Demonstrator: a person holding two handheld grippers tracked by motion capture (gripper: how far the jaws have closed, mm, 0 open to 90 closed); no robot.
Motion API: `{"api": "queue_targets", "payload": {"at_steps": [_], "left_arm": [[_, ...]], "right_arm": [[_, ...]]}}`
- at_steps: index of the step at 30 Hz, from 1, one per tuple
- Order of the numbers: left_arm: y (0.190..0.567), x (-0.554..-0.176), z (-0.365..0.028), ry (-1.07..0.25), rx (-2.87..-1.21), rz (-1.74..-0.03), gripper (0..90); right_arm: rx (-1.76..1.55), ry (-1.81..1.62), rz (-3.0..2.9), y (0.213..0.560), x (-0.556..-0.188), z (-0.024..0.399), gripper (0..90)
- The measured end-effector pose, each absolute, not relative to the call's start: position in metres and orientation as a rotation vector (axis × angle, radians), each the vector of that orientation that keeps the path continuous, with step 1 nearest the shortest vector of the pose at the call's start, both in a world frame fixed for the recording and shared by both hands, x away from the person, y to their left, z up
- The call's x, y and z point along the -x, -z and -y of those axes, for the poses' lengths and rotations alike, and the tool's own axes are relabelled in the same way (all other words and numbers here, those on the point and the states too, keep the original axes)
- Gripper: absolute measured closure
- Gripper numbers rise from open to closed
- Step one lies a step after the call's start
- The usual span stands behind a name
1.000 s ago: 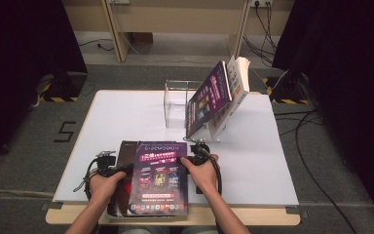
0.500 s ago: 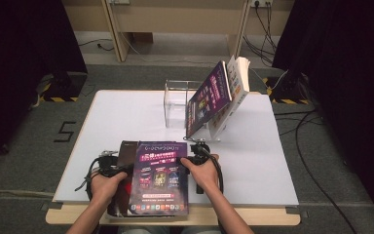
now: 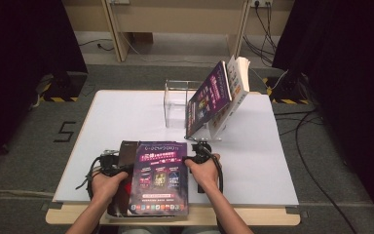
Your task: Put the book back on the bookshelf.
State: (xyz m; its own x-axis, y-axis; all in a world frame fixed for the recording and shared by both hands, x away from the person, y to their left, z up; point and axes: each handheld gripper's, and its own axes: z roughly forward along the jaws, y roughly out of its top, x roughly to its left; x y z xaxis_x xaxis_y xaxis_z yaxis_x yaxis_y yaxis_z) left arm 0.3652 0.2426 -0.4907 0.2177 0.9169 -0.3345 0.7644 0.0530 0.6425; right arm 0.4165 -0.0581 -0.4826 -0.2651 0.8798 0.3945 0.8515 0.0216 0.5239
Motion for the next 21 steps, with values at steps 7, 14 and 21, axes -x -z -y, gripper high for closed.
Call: {"api": "queue_targets", "payload": {"at_steps": [7, 14, 21], "left_arm": [[0.493, -0.365, -0.244, -0.244, -1.715, -1.568, 89.2], [0.492, -0.366, -0.243, -0.240, -1.709, -1.564, 85.3], [0.492, -0.366, -0.242, -0.247, -1.718, -1.558, 85.3]], "right_arm": [[-1.810, -1.068, -2.269, 0.478, -0.419, 0.059, 70.3], [-1.801, -1.104, -2.213, 0.482, -0.443, 0.058, 53.4], [-1.839, -1.131, -2.244, 0.482, -0.458, 0.056, 48.3]]}}
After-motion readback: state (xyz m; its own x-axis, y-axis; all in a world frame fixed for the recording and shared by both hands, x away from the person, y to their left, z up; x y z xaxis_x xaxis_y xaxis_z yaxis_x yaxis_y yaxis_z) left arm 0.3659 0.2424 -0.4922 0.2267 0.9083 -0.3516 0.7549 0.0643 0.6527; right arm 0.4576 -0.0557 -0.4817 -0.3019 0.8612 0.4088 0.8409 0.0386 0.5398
